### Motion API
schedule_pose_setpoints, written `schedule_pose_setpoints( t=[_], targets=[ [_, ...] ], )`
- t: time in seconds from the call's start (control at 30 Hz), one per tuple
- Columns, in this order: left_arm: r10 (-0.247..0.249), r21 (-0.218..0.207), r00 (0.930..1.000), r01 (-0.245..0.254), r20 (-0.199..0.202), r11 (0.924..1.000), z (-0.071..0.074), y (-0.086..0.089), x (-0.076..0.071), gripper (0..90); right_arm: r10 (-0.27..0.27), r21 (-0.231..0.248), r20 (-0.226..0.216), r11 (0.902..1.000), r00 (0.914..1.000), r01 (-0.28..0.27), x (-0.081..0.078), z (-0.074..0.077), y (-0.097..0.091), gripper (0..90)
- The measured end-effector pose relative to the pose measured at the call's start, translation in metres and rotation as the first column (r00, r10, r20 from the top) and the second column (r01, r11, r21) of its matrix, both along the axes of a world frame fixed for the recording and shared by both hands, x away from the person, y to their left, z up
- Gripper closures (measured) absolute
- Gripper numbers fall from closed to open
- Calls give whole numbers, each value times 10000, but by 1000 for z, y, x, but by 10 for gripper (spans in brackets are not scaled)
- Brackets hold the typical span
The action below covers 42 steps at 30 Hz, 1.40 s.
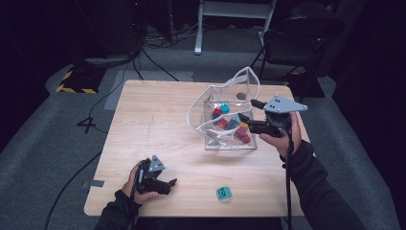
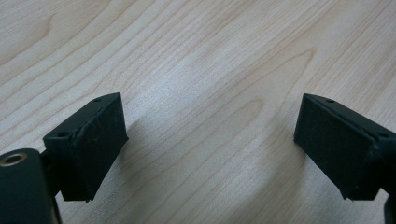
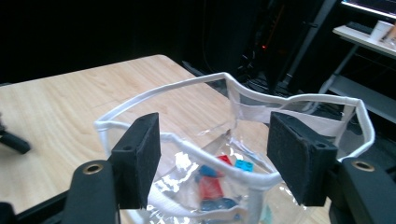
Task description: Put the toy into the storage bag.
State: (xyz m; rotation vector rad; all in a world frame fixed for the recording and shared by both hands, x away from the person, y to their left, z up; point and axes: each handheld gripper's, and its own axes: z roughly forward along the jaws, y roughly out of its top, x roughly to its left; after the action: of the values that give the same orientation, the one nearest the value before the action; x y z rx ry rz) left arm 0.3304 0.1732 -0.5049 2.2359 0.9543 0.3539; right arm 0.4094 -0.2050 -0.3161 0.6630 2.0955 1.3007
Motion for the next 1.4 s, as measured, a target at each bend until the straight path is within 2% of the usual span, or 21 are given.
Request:
schedule_pose_setpoints(
  t=[0.07,0.17,0.3,0.4,0.7,0.9,1.07,1.13,1.2,1.3,1.4],
  targets=[
    [1,2,10000,-1,2,10000,0,0,0,96,256,-60,3,9997,9997,-256,-6,-1,-1,339],
    [-1,0,10000,1,2,10000,0,0,0,95,356,-166,37,9992,9994,-355,-13,-6,-4,333],
    [-1,3,10000,1,2,10000,0,0,0,96,710,-154,-116,9973,9974,-712,-21,-15,-8,316],
    [-8,-5,10000,8,9,10000,0,0,0,96,1147,-110,-218,9933,9932,-1149,-27,-22,-11,303],
    [0,2,10000,0,0,10000,0,0,0,95,1726,-153,-748,9846,9821,-1742,-44,-53,-15,265],
    [-9,-3,10000,9,8,10000,0,0,0,96,2262,-331,-1311,9721,9652,-2323,-53,-76,-10,243],
    [-5,-3,10000,5,8,10000,0,0,0,96,2786,-443,-1657,9562,9460,-2894,-64,-92,-5,241],
    [1,1,10000,-1,-1,10000,0,0,0,96,3078,-561,-1846,9448,9334,-3227,-70,-100,-2,245],
    [3,-1,10000,-3,1,10000,0,0,0,96,3251,-649,-1924,9372,9259,-3426,-73,-107,0,258],
    [4,1,10000,-4,1,10000,0,0,0,96,3354,-802,-2276,9292,9142,-3609,-77,-120,3,258],
    [3,-1,10000,-3,-1,10000,0,0,0,96,3374,-1001,-2540,9230,9065,-3716,-79,-131,5,258]
  ],
)
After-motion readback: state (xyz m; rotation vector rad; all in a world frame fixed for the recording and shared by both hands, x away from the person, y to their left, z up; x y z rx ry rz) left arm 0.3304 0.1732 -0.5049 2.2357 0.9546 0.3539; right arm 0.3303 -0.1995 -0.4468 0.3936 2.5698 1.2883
